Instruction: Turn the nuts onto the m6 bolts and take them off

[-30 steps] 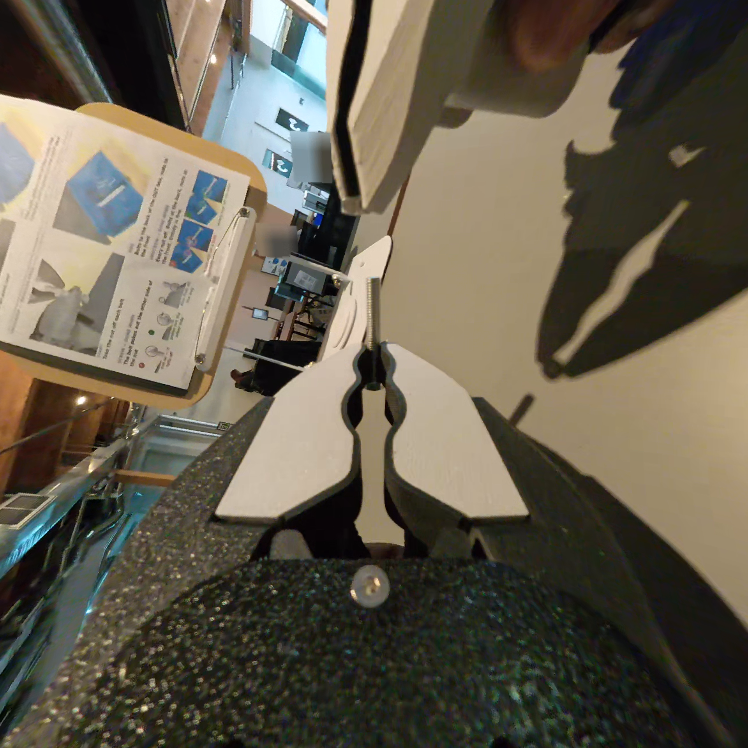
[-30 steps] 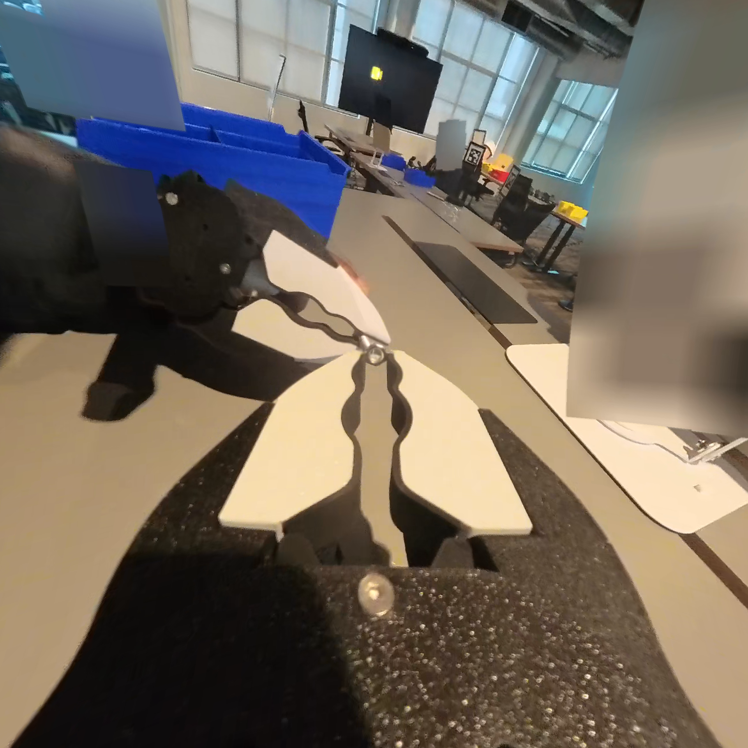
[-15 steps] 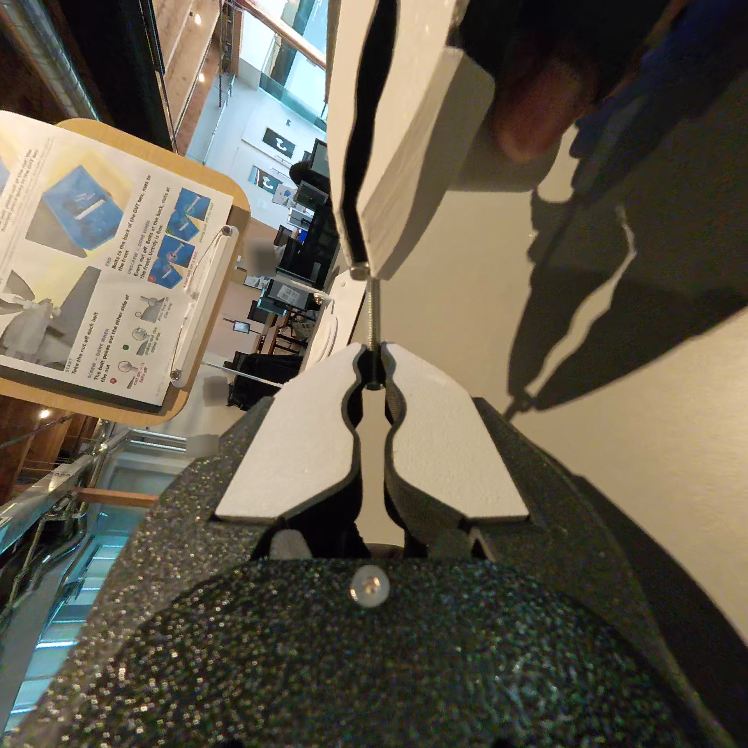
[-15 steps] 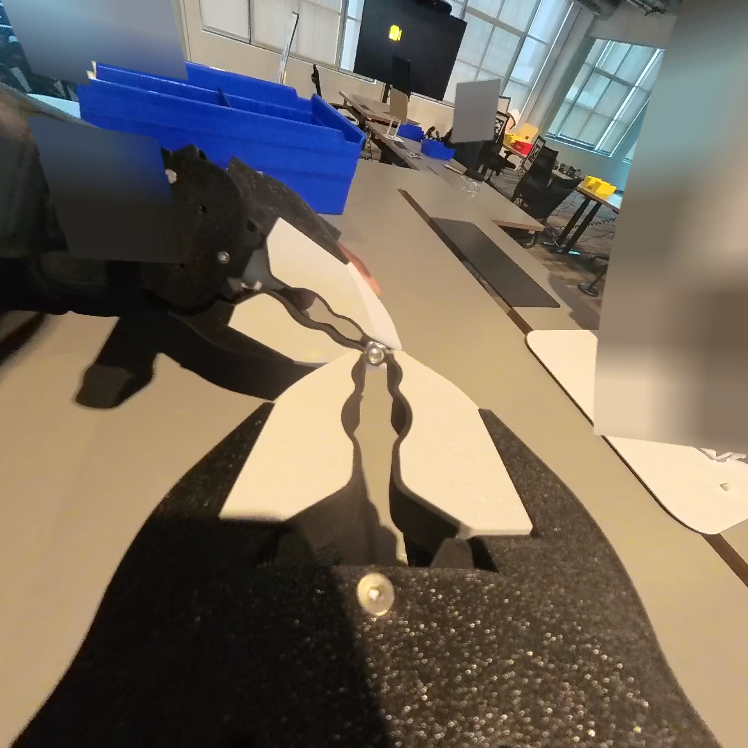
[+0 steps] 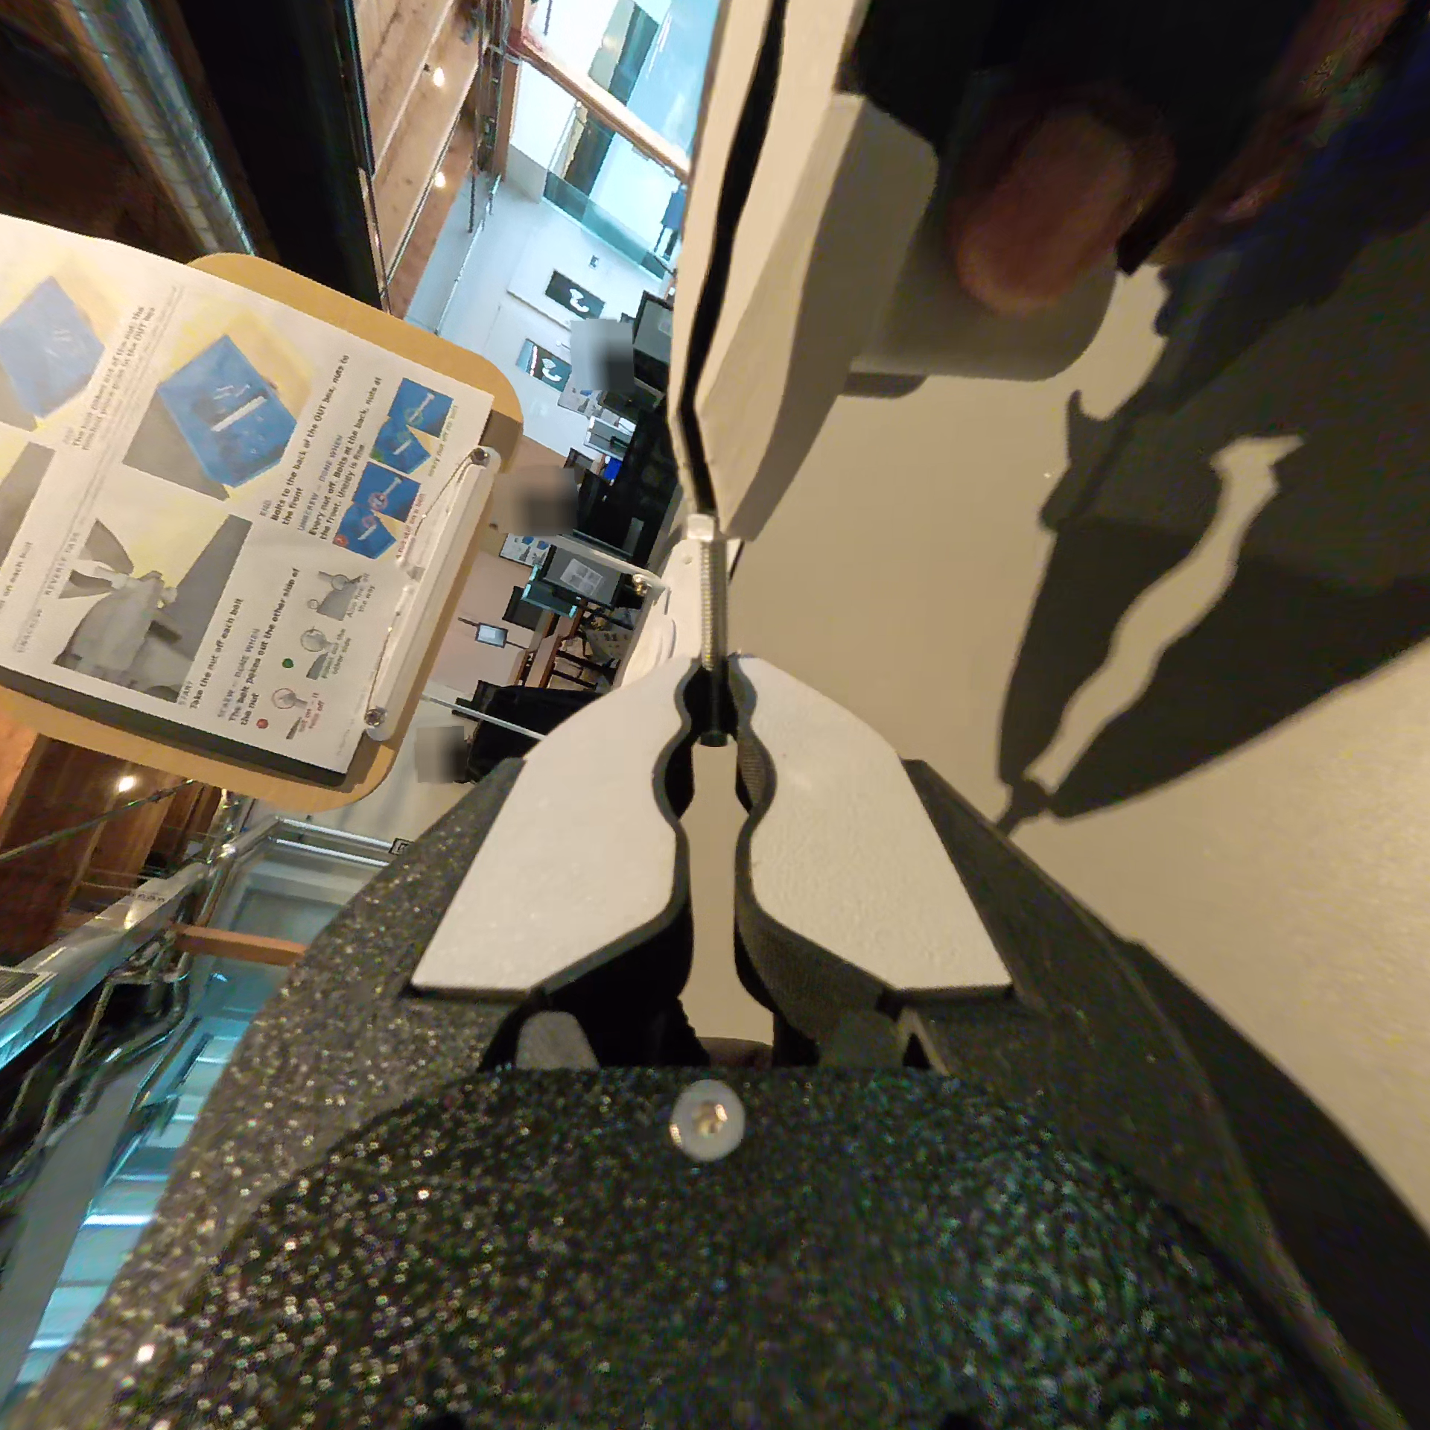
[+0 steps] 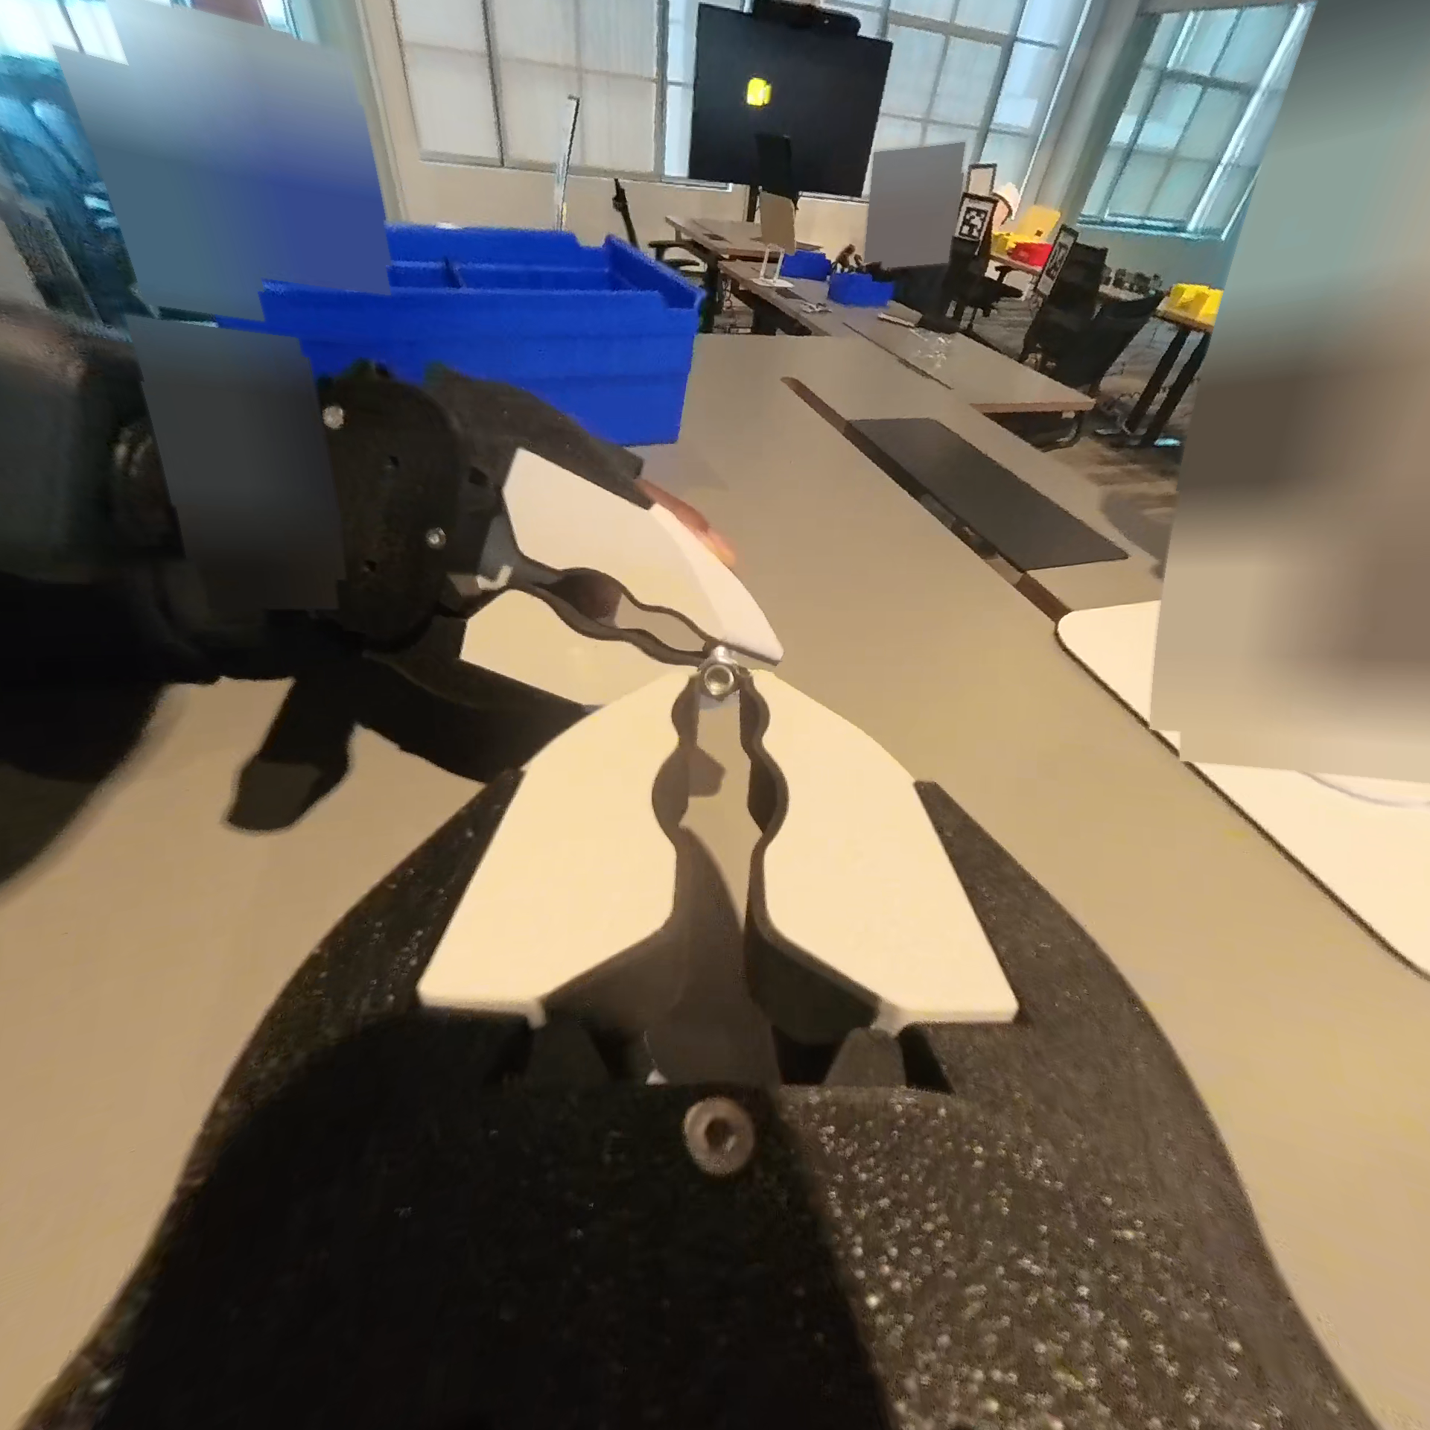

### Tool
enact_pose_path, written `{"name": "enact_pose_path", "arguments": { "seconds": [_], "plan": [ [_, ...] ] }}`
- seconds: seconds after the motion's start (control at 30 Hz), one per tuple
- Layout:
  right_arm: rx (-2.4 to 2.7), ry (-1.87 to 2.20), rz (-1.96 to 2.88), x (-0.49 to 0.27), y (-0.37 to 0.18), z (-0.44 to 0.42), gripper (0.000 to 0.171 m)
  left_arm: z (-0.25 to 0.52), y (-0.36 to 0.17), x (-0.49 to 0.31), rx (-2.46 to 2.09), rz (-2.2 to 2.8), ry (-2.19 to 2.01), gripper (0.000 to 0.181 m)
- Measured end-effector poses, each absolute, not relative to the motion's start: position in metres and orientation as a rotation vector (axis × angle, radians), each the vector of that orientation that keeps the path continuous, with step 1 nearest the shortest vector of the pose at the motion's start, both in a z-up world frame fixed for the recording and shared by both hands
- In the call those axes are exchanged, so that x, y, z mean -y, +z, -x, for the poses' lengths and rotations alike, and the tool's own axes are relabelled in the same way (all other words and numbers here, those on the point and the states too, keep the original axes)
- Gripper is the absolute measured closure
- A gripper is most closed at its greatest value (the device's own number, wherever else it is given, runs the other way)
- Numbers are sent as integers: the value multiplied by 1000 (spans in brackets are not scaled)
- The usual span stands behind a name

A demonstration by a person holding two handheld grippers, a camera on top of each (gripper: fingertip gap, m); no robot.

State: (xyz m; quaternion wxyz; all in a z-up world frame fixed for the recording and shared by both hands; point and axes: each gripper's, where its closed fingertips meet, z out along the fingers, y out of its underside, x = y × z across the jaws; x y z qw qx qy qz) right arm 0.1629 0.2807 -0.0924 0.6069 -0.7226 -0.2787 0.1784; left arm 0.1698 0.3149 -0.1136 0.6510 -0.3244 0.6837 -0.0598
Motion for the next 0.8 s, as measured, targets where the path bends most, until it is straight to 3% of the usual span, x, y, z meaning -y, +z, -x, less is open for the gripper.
{"name": "enact_pose_path", "arguments": {
  "seconds": [0.3, 0.8],
  "plan": [
    [177, 761, 1720, -286, -86, -166, 161, -170, -105, -321, -1481, 752, -20, 176],
    [154, 668, 1726, -284, -87, -170, 161, -175, -111, -315, -1485, 851, -135, 176]
  ]
}}
